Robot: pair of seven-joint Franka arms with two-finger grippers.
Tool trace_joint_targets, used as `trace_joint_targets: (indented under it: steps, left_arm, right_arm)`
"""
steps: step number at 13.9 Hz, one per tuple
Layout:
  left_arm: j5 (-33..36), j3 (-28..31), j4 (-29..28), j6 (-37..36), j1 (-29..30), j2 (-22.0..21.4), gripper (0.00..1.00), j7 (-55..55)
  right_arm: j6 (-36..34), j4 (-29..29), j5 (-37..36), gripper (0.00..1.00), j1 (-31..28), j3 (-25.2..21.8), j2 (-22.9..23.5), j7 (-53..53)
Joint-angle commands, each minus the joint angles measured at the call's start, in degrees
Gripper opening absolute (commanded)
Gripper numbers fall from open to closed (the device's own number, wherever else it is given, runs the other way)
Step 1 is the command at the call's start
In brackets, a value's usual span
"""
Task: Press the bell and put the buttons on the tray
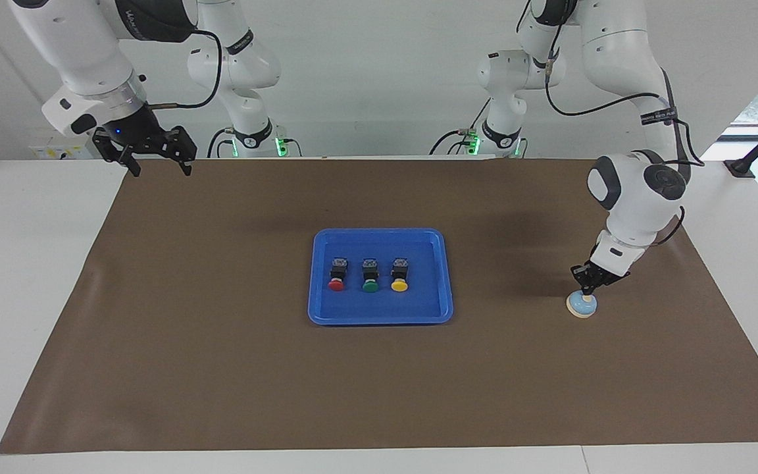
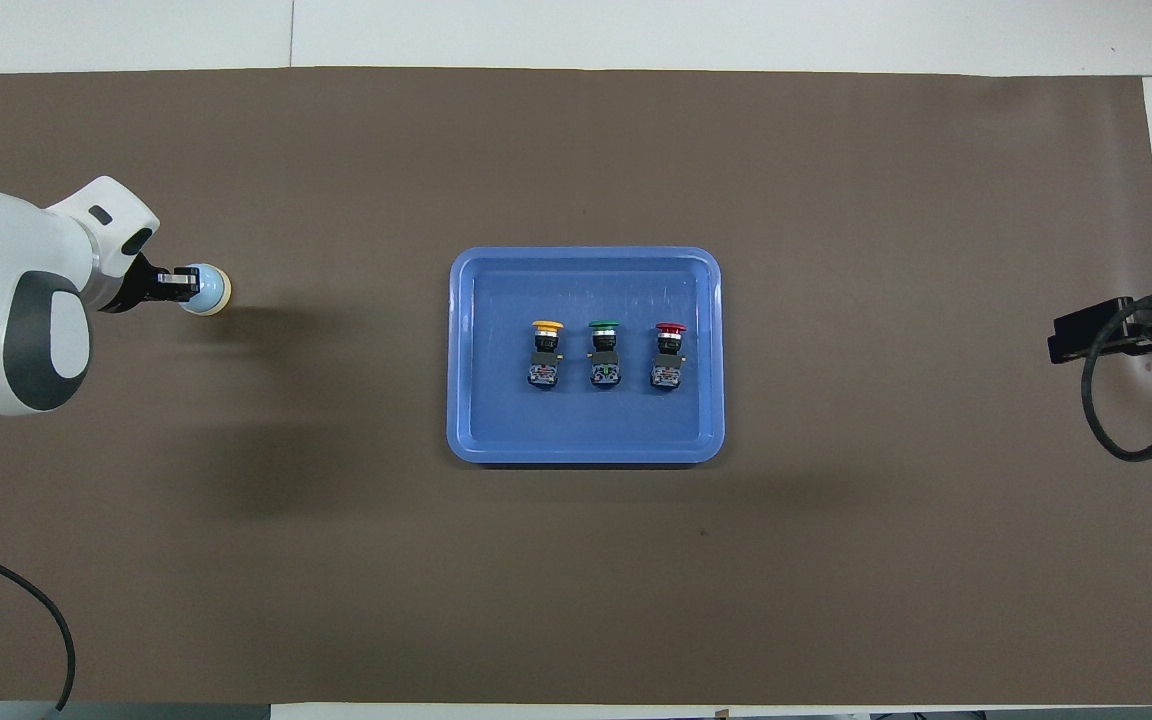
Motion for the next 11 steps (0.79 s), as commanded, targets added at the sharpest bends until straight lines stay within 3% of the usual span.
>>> trace_joint_targets:
  steps: [1, 6, 8, 9, 10, 11]
  left_arm:
    - [0.6, 0.6, -1.0, 1.2, -0.7, -0.1, 0.00, 0.1]
    - [0.6, 0.6, 13.3, -17.9, 0.0, -1.2, 0.00, 0.4]
    - [0.4, 0.7, 16.7, -25.3, 0.0, -3.9, 0.00, 0.3]
    - [0.4, 0.7, 16.9, -27.4, 0.1, -6.0, 0.54, 0.4]
    - [0.5, 0.7, 16.6, -28.1, 0.2, -8.2, 1.00, 0.3]
    - [0.4, 0.7, 16.6, -29.0, 0.1, -9.8, 1.00, 0.3]
  right_arm:
    - [0.6, -1.2, 1.2, 1.00, -1.0, 0.4, -0.9, -1.2]
    - [0.6, -1.2, 1.1, 1.00, -1.0, 0.4, -0.9, -1.2]
    - [0.6, -1.2, 1.1, 1.00, -1.0, 0.4, -0.9, -1.2]
    - [0.6, -1.2, 1.1, 1.00, -1.0, 0.4, -0.9, -1.2]
    - [0.6, -1.2, 1.1, 1.00, -1.0, 0.4, -0.9, -1.2]
    - [0.6, -1.2, 1.1, 1.00, -1.0, 0.4, -0.9, -1.2]
